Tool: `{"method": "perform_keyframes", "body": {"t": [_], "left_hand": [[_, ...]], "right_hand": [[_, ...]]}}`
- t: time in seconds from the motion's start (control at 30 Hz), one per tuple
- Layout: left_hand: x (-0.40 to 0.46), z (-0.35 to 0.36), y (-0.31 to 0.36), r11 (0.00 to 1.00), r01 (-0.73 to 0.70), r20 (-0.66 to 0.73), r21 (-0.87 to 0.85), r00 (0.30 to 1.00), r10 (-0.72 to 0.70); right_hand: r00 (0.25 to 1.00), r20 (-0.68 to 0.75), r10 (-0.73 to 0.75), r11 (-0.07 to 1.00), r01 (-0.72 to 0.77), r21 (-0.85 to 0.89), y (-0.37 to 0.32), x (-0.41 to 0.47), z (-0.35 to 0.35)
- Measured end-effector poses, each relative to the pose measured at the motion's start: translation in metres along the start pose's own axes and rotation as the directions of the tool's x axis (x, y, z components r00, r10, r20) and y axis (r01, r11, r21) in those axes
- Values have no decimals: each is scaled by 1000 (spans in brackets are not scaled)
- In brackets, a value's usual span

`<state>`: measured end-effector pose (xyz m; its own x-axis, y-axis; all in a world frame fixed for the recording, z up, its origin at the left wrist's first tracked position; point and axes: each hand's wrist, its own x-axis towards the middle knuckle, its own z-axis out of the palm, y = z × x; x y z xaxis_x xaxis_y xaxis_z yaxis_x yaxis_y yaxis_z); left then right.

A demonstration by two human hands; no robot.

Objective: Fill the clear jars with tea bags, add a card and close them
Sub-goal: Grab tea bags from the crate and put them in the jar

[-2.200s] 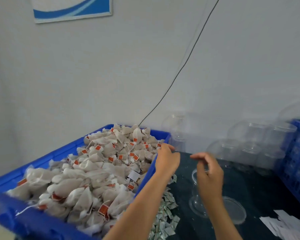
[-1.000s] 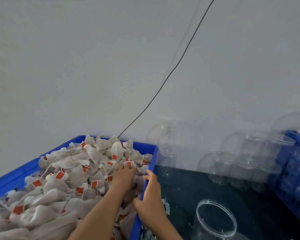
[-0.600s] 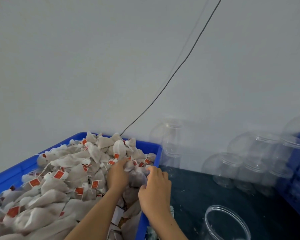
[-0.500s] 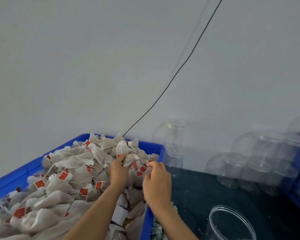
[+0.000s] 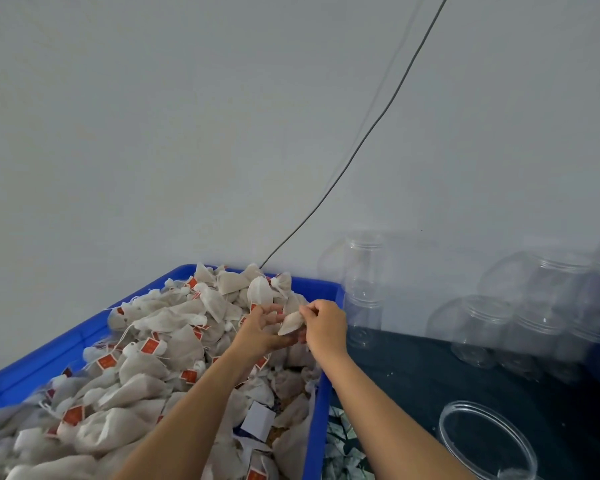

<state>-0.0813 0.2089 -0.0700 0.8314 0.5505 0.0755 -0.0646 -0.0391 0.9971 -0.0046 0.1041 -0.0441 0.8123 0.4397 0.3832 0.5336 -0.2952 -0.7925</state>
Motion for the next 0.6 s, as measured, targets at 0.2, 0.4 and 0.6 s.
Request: {"method": "perform_keyframes", "body": {"t": [0.2,0.4,0.6], "left_hand": [[12,16,-16,639,-118,-41,760,973,227],[28,42,-34,609,-42,-60,792,988,145],[28,37,-37,657,-68,-55,751,985,165]], "right_hand": [[989,-141,54,995,-42,89,3,1,-2],[990,-143,-1,999,7,36,4,0,-3],[978,-201,-54,998,56,3,0,-3,-2]]}}
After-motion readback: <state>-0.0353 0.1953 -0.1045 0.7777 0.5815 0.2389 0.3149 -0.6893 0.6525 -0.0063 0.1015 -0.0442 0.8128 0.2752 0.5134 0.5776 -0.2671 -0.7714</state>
